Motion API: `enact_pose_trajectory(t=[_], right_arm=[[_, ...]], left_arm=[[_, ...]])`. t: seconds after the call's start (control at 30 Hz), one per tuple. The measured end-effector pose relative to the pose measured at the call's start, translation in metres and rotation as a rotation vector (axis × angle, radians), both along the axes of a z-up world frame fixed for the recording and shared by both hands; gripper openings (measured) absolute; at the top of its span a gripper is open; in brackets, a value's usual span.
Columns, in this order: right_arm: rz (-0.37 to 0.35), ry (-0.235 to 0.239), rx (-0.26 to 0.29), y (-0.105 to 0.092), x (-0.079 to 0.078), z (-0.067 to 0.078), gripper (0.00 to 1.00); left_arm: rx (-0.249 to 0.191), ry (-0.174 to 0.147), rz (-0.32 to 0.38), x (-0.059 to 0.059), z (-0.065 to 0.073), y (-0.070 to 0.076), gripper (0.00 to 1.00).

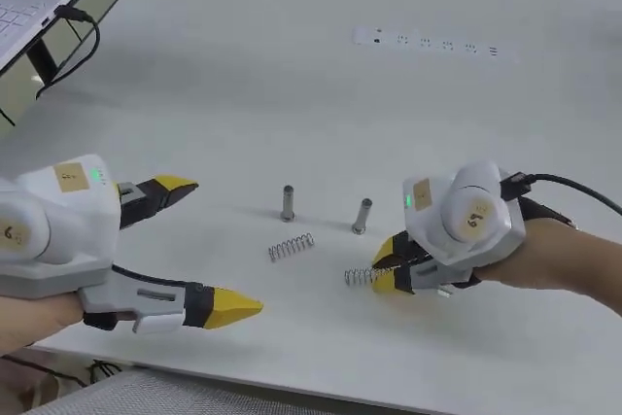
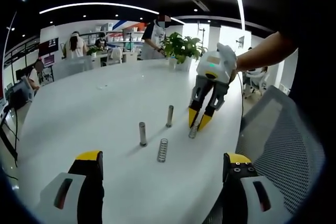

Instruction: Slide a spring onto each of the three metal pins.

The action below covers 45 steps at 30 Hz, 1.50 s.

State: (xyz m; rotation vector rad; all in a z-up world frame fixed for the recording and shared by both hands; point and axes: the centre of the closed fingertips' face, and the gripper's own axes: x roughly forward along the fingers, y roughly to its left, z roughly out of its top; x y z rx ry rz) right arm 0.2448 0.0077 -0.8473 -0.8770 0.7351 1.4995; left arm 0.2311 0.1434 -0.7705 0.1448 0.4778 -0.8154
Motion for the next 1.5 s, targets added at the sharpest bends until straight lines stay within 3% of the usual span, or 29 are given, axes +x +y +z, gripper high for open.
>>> enact_pose_trajectory(t=[0.57, 0.8, 0.97, 1.03, 1.13, 1.3, 1.5], right_arm=[[-0.029, -0.069, 0.013, -0.026, 0.01, 0.043, 0.08], [-0.038, -0.094, 0.021, -0.032, 0.01, 0.058, 0.08], [-0.025, -0.1, 0.032, -0.032, 0.005, 0.064, 0.08], [-0.016, -0.101, 0.037, -0.03, 0.002, 0.067, 0.08], [-0.001, -0.105, 0.05, -0.025, -0.001, 0.073, 0.08], [0.012, -0.113, 0.07, -0.019, -0.002, 0.082, 0.08], [0.009, -0.115, 0.095, -0.013, -0.003, 0.09, 0.07]], left_arm=[[0.009, -0.029, -0.018, 0.006, 0.013, -0.007, 0.89], [0.018, -0.026, -0.068, -0.001, 0.014, -0.02, 0.85], [0.009, -0.038, -0.074, 0.001, 0.017, -0.024, 0.68], [-0.02, -0.042, -0.074, 0.002, 0.021, -0.027, 0.62], [-0.105, -0.024, -0.108, -0.001, 0.029, -0.041, 0.54], [-0.071, -0.016, -0.183, 0.0, 0.026, -0.062, 0.47], [-0.073, -0.037, -0.265, 0.004, 0.03, -0.092, 0.42]])
